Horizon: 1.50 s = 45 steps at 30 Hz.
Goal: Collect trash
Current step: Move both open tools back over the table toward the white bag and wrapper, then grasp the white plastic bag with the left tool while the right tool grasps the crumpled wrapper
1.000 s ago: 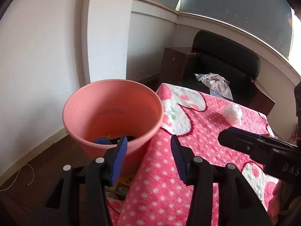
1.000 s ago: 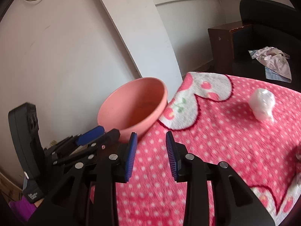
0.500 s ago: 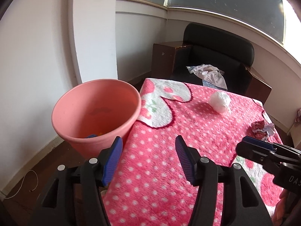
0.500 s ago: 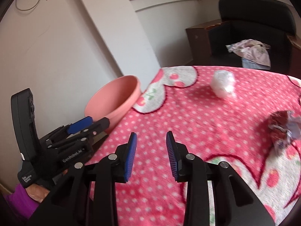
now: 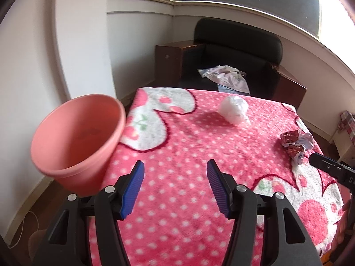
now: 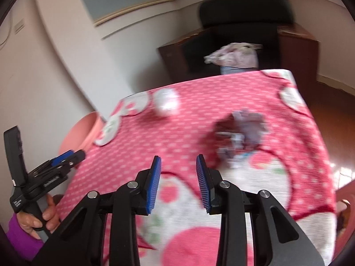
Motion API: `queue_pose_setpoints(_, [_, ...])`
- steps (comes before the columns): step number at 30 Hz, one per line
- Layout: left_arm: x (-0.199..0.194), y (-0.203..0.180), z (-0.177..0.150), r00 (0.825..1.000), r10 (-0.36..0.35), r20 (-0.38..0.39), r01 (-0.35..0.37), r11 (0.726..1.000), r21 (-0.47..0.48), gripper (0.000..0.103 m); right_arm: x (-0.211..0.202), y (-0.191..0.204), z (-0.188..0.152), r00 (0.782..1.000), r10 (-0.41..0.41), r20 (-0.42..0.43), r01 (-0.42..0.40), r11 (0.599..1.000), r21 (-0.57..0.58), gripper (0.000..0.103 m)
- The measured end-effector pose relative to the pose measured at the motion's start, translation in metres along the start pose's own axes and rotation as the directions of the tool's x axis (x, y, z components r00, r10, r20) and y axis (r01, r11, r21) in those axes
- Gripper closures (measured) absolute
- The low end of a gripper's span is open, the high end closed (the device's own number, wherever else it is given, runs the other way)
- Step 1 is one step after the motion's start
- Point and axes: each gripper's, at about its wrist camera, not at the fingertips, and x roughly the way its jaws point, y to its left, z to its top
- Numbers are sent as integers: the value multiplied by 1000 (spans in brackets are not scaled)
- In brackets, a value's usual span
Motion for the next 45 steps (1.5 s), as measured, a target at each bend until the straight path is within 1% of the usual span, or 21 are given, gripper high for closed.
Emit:
queue_pose_setpoints(3, [10, -13, 4, 1000, -18, -10, 18, 1000, 21, 45, -2, -26, 0, 999, -37, 6, 37, 998, 52, 69])
queue_pose_setpoints(7, [22, -28, 8, 999, -38, -24, 39, 998, 49, 45, 3, -43, 3, 999, -48, -2, 48, 995, 90, 69])
queue_pose_setpoints(11, [32, -41, 13, 998, -49, -33, 52, 996, 70, 45, 14, -44, 3, 999, -44, -10, 44, 995, 88, 69])
queue_pose_setpoints(17, [42, -54, 26, 996, -83, -30, 86, 993, 83, 45, 32, -41, 11, 997, -78, -13, 78, 994, 81, 69])
queue_pose_setpoints(21, [50, -65, 44, 992, -126, -15, 127, 988, 87, 45, 43, -44, 14, 996, -86, -26, 88, 992, 91, 69])
queue_pose_setpoints(25, [65, -78, 63, 987, -161, -16, 161, 984, 82, 45, 47, -48, 15, 997, -74, -27, 76, 991, 107, 70])
queue_pose_setpoints(26, [69, -81, 67, 987, -161, -16, 162, 983, 82, 45, 47, -50, 15, 997, -66, -27, 69, 991, 114, 70])
queue_pose_setpoints(27, [73, -84, 71, 987, -161, -16, 162, 983, 85, 45, 47, -50, 15, 998, -59, -25, 61, 991, 118, 72])
queue_pose_setpoints(28, [79, -89, 75, 988, -156, -17, 157, 983, 90, 45, 47, -51, 15, 998, -51, -20, 53, 991, 121, 81])
queue_pose_setpoints(30, [89, -95, 81, 988, -153, -24, 155, 984, 92, 45, 46, -53, 15, 999, -37, -12, 38, 991, 129, 84])
queue_pose_setpoints(34, [111, -104, 88, 990, -135, -48, 139, 986, 90, 45, 47, -62, 15, 1000, 6, 1, -6, 985, 175, 88])
queue_pose_setpoints(37, [129, -110, 89, 991, -111, -72, 117, 989, 91, 45, 48, -69, 14, 999, 34, 3, -34, 976, 214, 88])
queue_pose_setpoints(42, [148, -113, 88, 994, -71, -88, 79, 992, 97, 46, 47, -71, 14, 998, 56, 21, -60, 973, 225, 89])
queue_pose_setpoints(44, [154, -112, 87, 993, -67, -98, 75, 993, 89, 54, 45, -71, 14, 998, 63, 29, -68, 972, 224, 89])
queue_pose_setpoints(45, [156, -112, 86, 993, -65, -102, 74, 994, 86, 62, 45, -71, 14, 997, 66, 31, -71, 972, 224, 89])
